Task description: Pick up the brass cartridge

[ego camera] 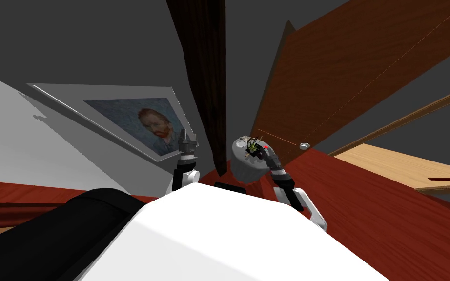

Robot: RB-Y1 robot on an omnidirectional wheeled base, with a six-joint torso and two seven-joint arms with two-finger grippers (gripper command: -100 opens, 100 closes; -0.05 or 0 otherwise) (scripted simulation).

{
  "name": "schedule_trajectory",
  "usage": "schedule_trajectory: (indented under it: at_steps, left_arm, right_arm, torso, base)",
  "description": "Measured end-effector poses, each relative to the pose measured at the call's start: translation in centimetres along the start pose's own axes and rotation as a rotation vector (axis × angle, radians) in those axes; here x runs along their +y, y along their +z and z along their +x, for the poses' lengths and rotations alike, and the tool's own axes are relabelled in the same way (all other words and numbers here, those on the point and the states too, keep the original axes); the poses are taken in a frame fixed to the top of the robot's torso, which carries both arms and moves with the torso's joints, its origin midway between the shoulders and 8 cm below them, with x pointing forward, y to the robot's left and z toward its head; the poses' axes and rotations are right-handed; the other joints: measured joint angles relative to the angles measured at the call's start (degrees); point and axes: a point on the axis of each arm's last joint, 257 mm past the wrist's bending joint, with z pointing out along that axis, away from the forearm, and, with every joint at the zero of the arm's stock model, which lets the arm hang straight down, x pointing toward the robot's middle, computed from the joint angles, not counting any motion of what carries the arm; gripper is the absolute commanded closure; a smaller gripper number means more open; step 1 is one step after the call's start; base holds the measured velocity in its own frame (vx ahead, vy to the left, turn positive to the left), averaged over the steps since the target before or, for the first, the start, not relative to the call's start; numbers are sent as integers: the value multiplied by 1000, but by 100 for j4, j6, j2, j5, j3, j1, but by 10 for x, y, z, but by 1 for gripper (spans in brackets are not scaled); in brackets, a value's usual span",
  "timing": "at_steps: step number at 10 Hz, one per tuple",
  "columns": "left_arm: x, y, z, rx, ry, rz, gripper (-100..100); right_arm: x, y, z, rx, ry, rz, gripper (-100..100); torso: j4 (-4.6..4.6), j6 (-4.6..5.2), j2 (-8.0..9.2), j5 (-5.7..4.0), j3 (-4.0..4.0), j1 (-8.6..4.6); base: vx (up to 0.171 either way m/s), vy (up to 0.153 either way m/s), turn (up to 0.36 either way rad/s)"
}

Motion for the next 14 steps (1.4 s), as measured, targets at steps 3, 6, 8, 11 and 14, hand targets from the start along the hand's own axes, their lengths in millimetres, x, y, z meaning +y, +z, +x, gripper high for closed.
schedule_trajectory:
  at_steps: [3,6,8,11,14]
  left_arm:
    - [0,0,0,0,0,0,0]
    - [0,0,0,0,0,0,0]
    - [0,0,0,0,0,0,0]
    - [0,0,0,0,0,0,0]
    - [0,0,0,0,0,0,0]
  right_arm:
    - [0,0,23,71,-114,-44,-100]
    - [-1,-3,48,155,-240,-102,-100]
    - [-4,-4,65,212,-324,-141,-100]
    - [-10,-13,89,293,-441,-202,-100]
    - [-19,-27,116,391,-568,-275,-100]
  torso:
    - [-1,4,-5,1,-2,6]
    - [0,1,-2,1,-1,6]
    - [0,0,-4,1,-2,8]
    - [0,6,-4,1,-2,7]
    - [-3,3,-15,2,-8,8]
  base:
    - [-21,-10,124]
    - [-26,-10,121]
    - [-23,-3,139]
    - [-19,-3,126]
    - [5,-1,106]
